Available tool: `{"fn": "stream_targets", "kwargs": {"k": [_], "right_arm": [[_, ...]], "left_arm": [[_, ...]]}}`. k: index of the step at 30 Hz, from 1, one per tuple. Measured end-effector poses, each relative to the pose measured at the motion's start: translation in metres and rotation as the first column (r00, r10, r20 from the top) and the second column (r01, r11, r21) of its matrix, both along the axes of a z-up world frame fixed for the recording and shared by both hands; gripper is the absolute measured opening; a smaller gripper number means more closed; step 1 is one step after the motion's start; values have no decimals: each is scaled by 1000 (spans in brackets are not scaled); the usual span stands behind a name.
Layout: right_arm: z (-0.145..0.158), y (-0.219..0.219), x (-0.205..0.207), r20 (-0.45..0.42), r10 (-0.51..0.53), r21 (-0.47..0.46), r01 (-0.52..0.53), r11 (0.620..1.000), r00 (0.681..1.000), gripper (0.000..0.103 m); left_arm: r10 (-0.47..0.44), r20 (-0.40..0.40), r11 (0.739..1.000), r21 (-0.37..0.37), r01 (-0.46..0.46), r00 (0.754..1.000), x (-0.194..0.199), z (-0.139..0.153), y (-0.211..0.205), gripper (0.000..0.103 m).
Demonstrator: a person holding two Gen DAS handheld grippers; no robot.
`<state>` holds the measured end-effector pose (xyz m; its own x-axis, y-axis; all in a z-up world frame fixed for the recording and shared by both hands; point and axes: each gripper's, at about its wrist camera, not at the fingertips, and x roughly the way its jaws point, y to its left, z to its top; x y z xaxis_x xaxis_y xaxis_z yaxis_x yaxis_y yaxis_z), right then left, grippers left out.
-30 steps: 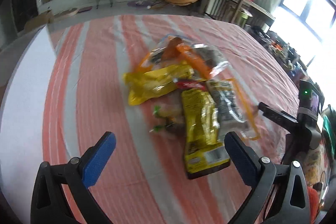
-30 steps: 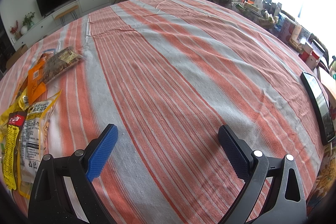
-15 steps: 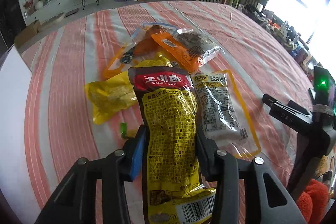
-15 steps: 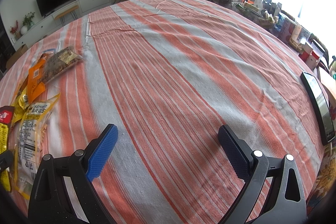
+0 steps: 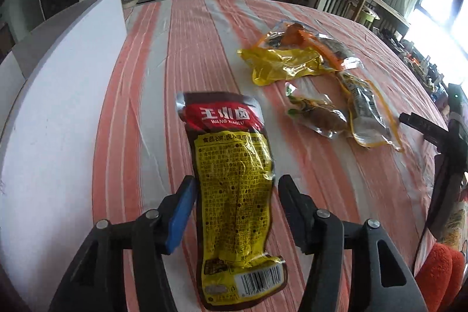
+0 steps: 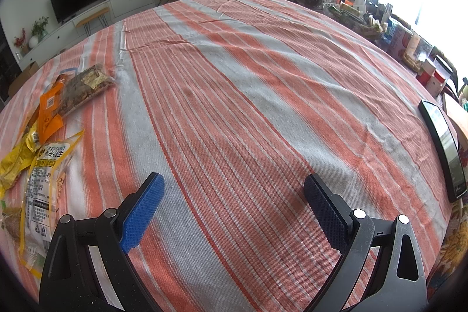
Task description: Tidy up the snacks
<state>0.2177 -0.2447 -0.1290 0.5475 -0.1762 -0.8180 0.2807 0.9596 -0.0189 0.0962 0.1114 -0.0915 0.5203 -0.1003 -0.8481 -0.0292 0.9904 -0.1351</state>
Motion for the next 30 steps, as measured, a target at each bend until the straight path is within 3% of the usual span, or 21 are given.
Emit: {"fn": "stream_targets", "kwargs": {"k": [2,8,12,30], "right_arm": [[0,0,0,0,0,0,0,1000,1000,98],[0,0,0,0,0,0,0,1000,1000,98],[0,0,0,0,0,0,0,1000,1000,98],[0,0,0,0,-1,0,1,1000,1000,98]], "left_arm": [[28,-12,1000,-11,-28,1000,2,-10,3,77],[-2,20,999,36,1,1000,2,-15,-5,92],[-56,30,990,130,51,998,1,-23,-18,100],[-51,30,991,128,47,998,1,-27,-17,103]]}}
